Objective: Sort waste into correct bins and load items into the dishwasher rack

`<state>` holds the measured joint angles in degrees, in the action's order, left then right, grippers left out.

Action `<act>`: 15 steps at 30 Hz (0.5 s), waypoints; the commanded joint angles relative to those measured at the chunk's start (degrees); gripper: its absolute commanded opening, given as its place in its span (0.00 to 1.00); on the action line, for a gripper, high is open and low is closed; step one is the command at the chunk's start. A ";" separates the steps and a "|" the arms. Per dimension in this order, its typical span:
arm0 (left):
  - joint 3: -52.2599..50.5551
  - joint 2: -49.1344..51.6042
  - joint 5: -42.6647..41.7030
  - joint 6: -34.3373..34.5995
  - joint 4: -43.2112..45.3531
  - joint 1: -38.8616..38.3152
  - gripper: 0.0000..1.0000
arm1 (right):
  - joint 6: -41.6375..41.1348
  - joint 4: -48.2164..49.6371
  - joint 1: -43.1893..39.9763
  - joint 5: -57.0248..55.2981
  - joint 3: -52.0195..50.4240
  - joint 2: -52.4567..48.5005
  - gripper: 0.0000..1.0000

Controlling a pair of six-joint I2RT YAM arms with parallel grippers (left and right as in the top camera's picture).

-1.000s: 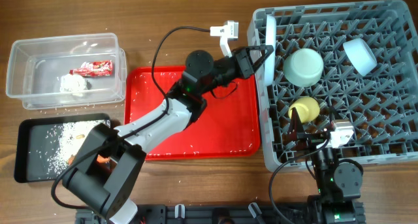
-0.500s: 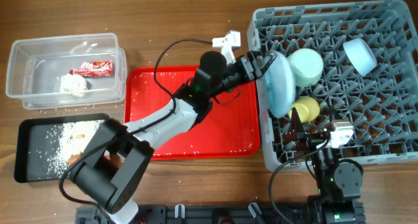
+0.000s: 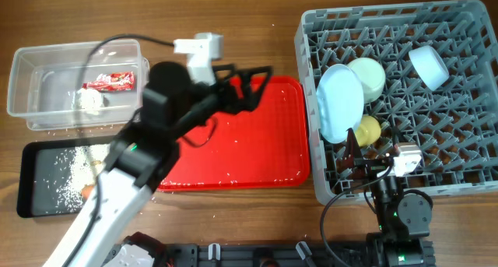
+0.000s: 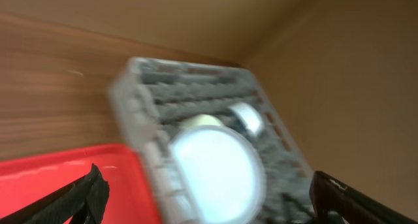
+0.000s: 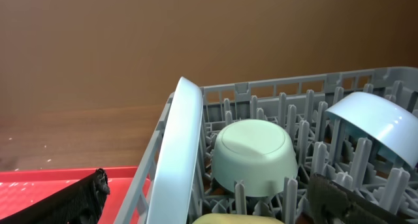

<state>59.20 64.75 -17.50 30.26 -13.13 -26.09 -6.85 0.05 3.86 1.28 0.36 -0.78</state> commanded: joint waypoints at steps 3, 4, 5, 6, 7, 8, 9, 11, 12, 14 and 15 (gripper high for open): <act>0.07 -9.75 13.42 -8.92 -12.87 7.96 1.00 | -0.79 0.24 -0.24 0.72 -0.07 0.35 1.00; 0.07 -11.19 13.86 -8.92 -14.05 9.29 1.00 | -0.81 0.22 -0.24 0.70 -0.07 0.35 1.00; 0.04 -13.35 14.78 -9.18 -15.72 11.19 1.00 | -0.81 0.22 -0.24 0.70 -0.07 0.35 1.00; 0.00 -14.75 15.80 -9.70 -16.57 12.22 1.00 | -0.81 0.22 -0.24 0.70 -0.07 0.35 1.00; -0.28 -16.46 16.96 -11.28 -16.76 13.51 1.00 | -0.81 0.22 -0.24 0.70 -0.07 0.35 1.00; -0.87 -17.75 17.20 -12.41 -16.35 14.60 1.00 | -0.81 0.22 -0.24 0.72 -0.07 0.35 1.00; -2.34 -19.87 17.03 -13.38 -15.19 16.28 1.00 | -0.81 0.22 -0.24 0.72 -0.07 0.35 1.00; -6.45 -24.30 16.59 -13.35 -12.68 19.43 1.00 | -0.81 0.22 -0.24 0.70 -0.07 0.35 1.00; -9.88 -27.36 15.28 -13.35 -10.69 21.03 1.00 | -0.79 0.22 -0.24 0.70 -0.07 0.35 1.00; -16.35 -32.68 13.88 -13.33 -7.04 22.93 1.00 | -0.81 0.22 -0.24 0.70 -0.07 0.35 1.00; -19.78 -35.47 13.90 -13.31 -5.22 23.39 1.00 | -0.79 0.24 -0.24 0.72 -0.07 0.35 1.00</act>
<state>49.52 36.56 -2.42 18.76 -22.55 -5.28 -6.83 0.05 3.86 1.28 0.36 -0.78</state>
